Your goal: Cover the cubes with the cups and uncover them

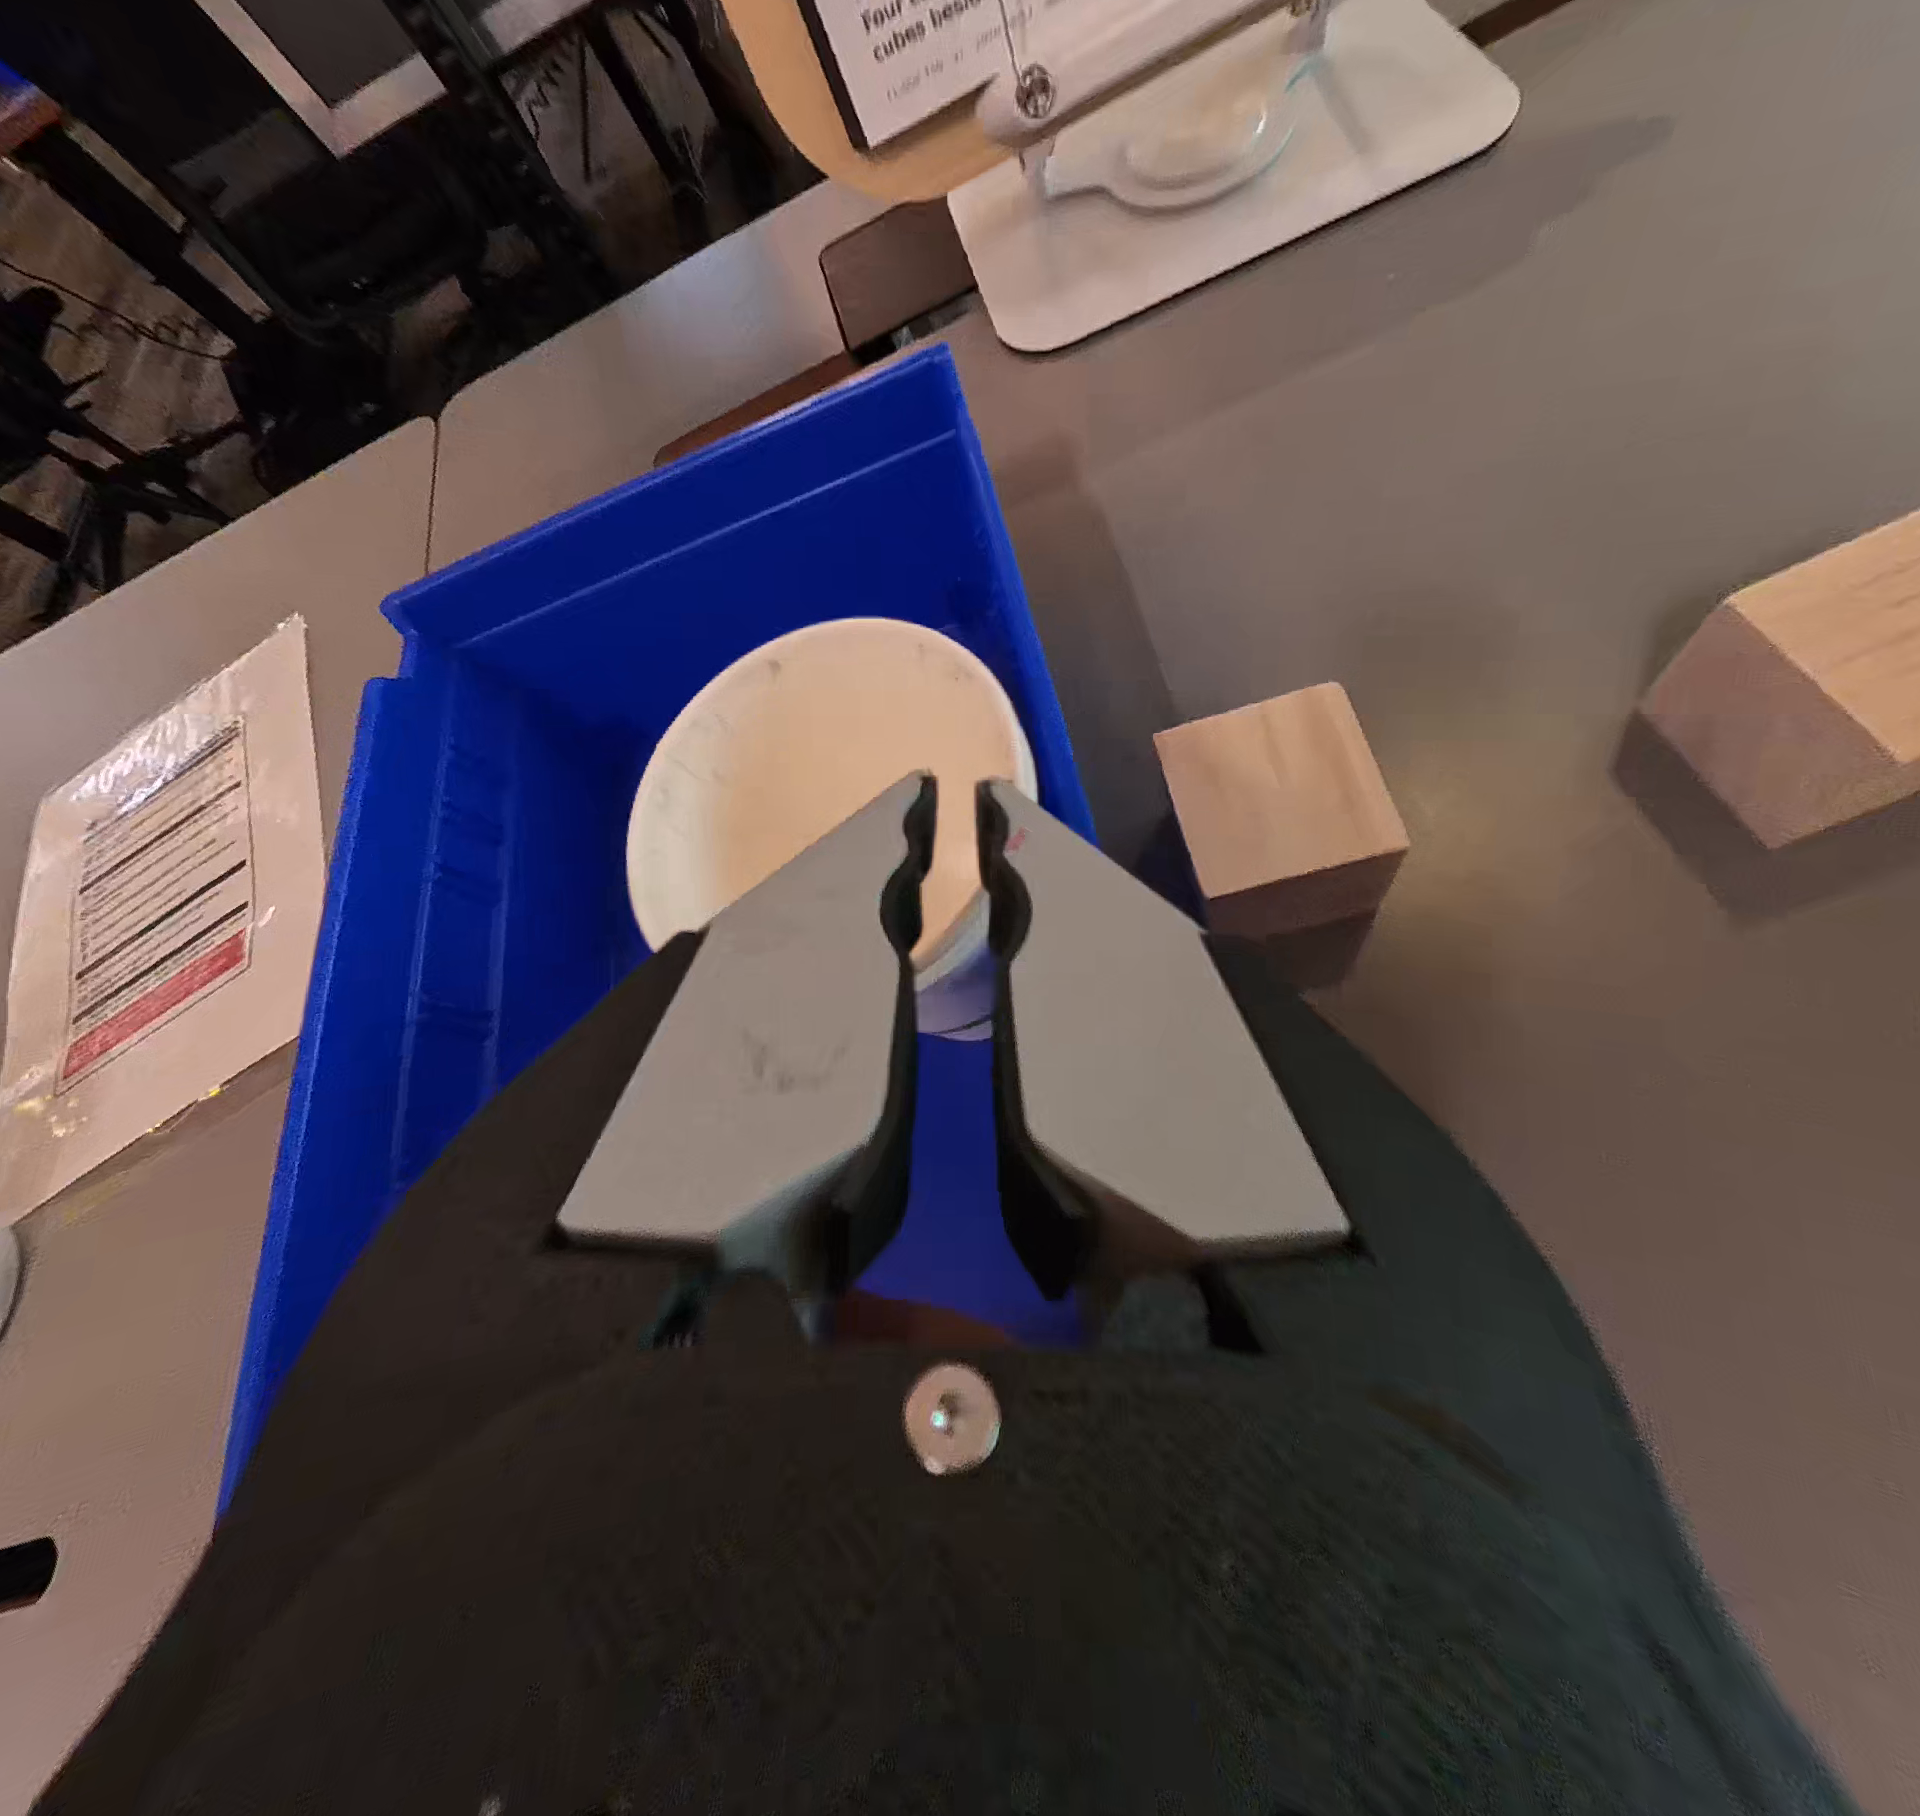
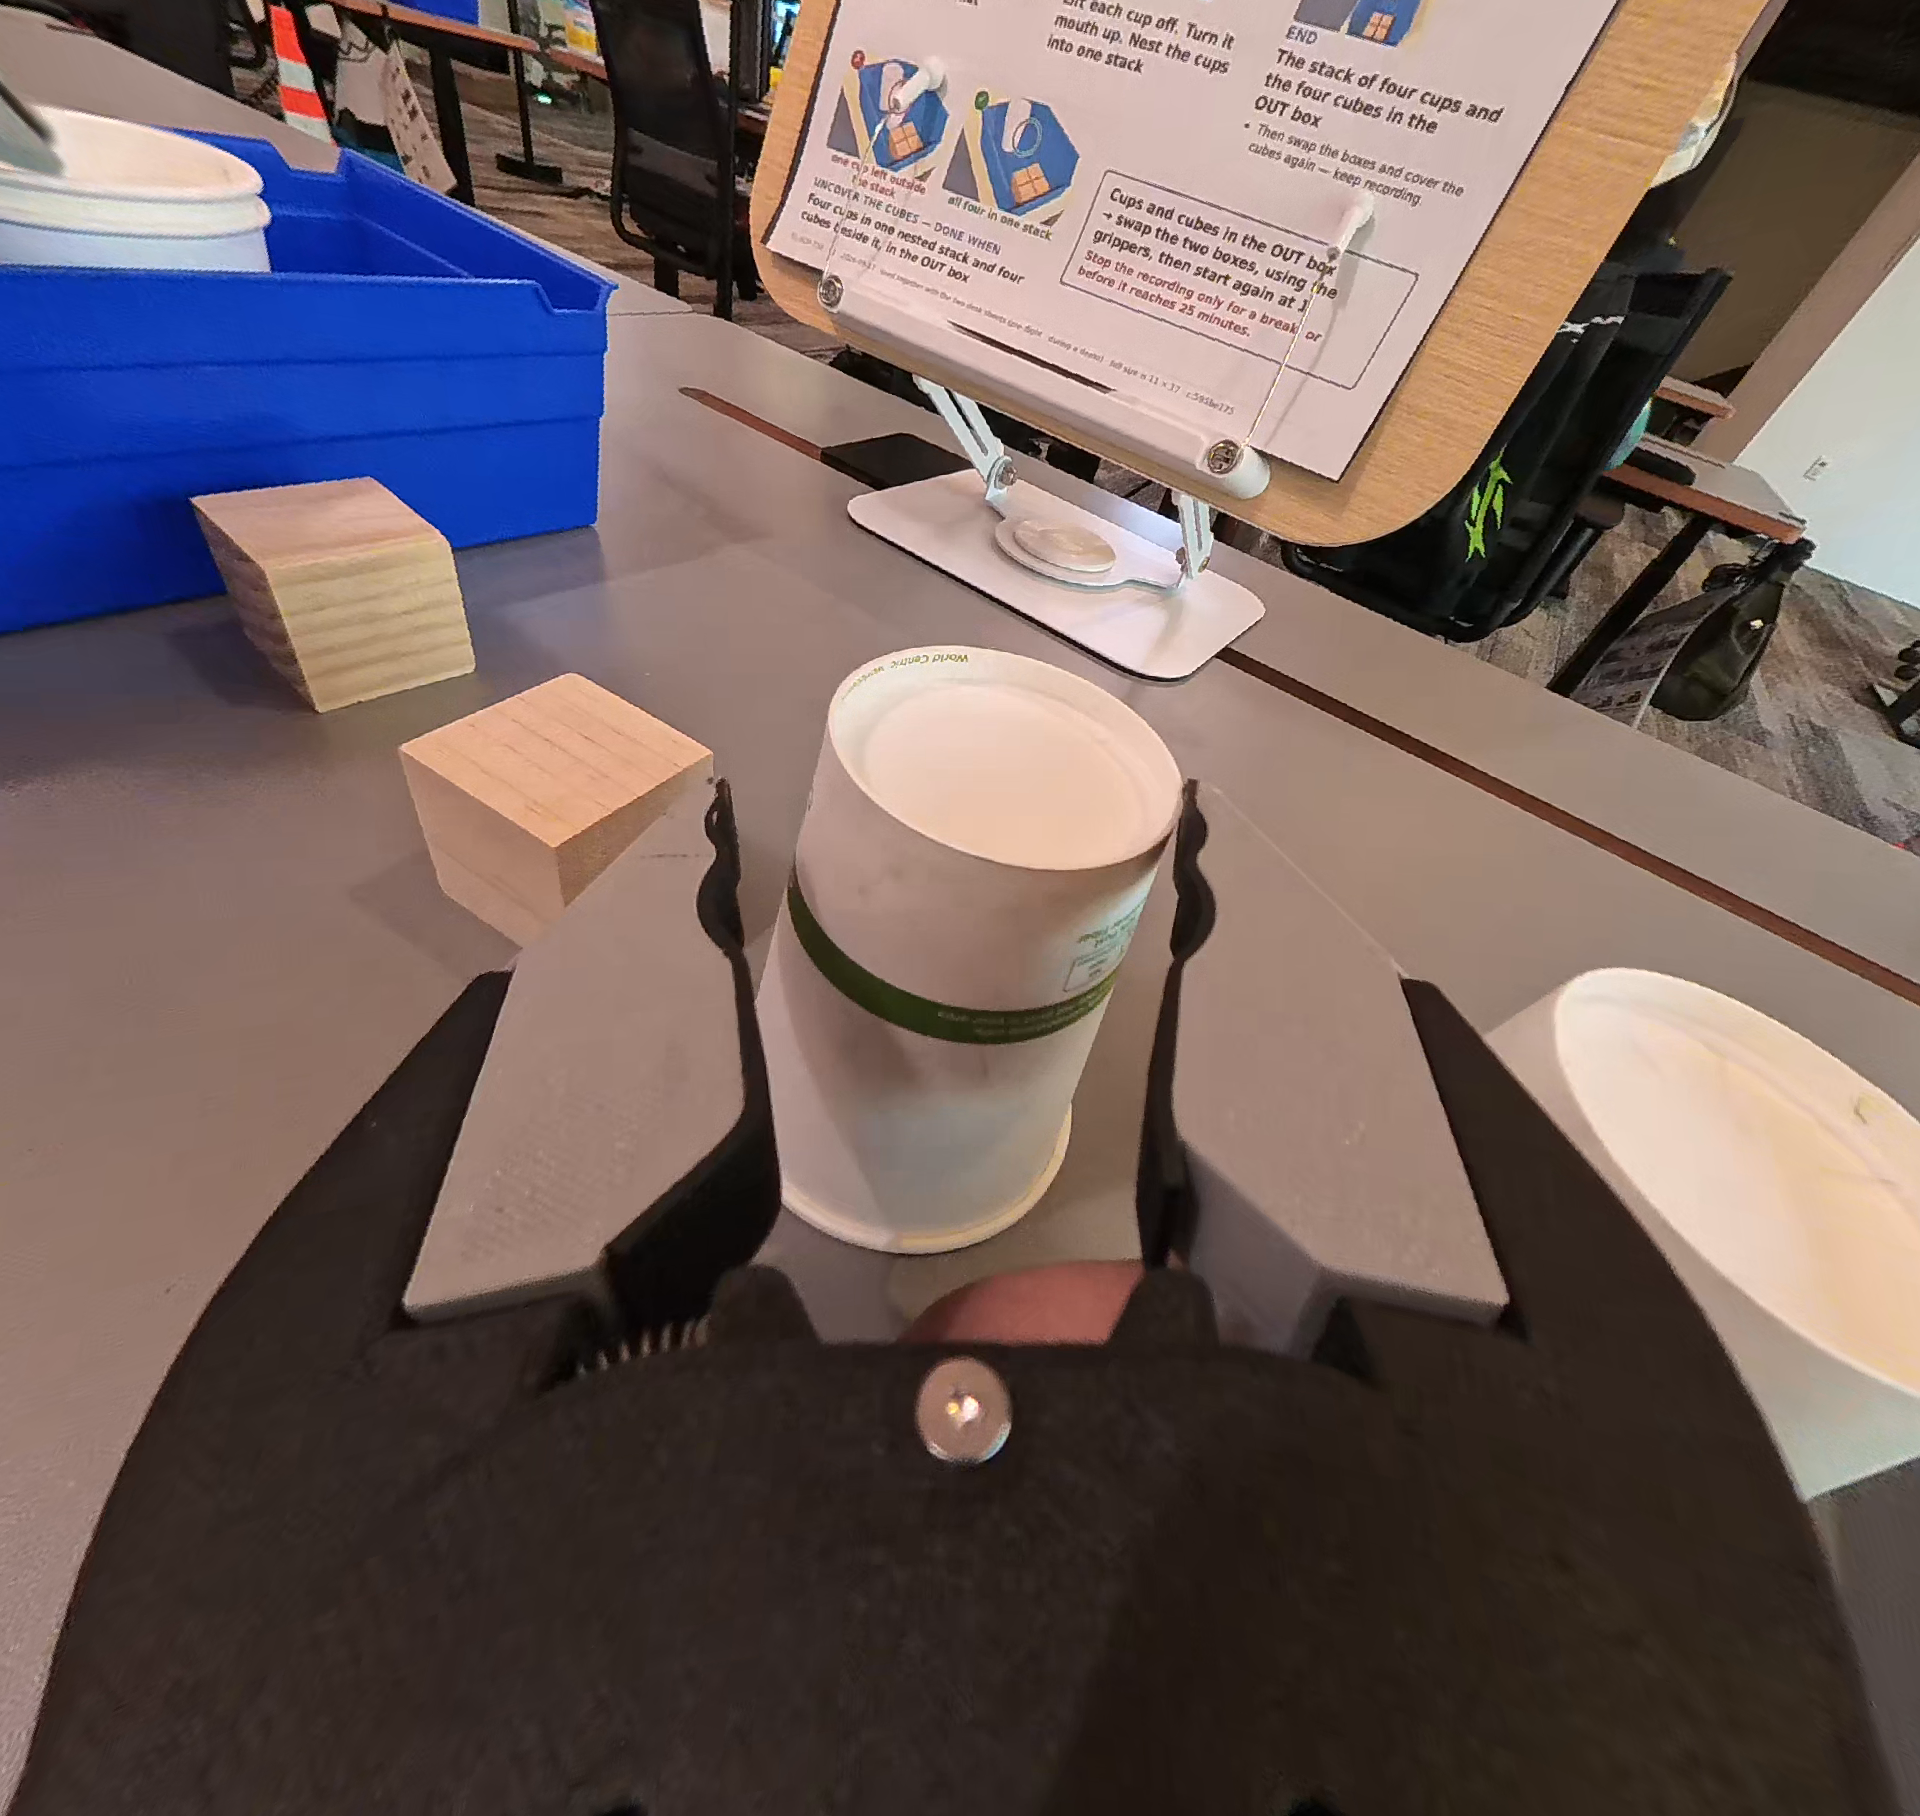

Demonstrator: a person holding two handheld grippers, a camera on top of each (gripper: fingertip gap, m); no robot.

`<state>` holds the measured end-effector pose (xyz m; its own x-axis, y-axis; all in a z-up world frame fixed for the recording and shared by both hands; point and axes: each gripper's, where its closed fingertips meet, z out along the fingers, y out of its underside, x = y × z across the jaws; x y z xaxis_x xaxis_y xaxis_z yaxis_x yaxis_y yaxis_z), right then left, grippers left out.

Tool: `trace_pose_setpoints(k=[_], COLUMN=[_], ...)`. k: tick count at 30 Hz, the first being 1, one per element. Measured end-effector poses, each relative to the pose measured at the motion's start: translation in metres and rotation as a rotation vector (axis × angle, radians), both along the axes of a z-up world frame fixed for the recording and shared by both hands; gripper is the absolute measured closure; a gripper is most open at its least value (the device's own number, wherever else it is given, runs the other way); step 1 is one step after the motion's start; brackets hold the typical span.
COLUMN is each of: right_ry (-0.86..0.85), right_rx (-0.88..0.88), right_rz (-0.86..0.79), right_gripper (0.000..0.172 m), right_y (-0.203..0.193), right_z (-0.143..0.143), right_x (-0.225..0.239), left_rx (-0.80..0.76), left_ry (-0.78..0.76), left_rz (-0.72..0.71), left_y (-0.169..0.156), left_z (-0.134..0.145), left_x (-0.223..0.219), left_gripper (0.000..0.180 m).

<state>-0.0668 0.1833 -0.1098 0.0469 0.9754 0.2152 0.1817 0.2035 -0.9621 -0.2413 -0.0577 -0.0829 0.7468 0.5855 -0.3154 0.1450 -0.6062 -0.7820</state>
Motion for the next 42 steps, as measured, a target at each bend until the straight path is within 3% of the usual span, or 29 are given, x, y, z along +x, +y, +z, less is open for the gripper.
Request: trace_pose_setpoints(k=[5, 16, 28, 30, 32, 35, 42], right_ry=[-0.001, -0.002, 0.003, 0.006, 0.005, 0.005, 0.006], right_rx=[-0.006, 0.022, 0.009, 0.009, 0.01, 0.01, 0.016], right_rz=[-0.002, 0.002, 0.007, 0.007, 0.008, 0.009, 0.013], right_gripper=[0.092, 0.092, 0.093, 0.093, 0.093, 0.093, 0.093], right_y=[0.001, -0.001, -0.002, -0.002, -0.003, -0.003, -0.005], right_z=[0.0, -0.001, 0.001, 0.002, 0.002, 0.002, 0.003], right_x=[0.001, 0.001, 0.002, 0.002, 0.002, 0.002, 0.003], left_rx=[0.038, 0.121, 0.046, 0.057, 0.085, 0.1, 0.098], left_ry=[-0.074, -0.073, -0.112, -0.111, -0.133, -0.128, -0.119], left_rz=[0.002, -0.005, -0.028, -0.021, -0.027, -0.032, -0.029], left_y=[0.001, -0.005, -0.002, -0.002, 0.0, -0.001, -0.003], left_z=[-0.008, 0.007, -0.014, -0.015, -0.015, -0.011, -0.005], left_x=[-0.004, -0.001, 0.001, -0.001, 0.0, 0.001, 0.0], left_gripper=[0.167, 0.156, 0.158, 0.165, 0.17, 0.16, 0.169])
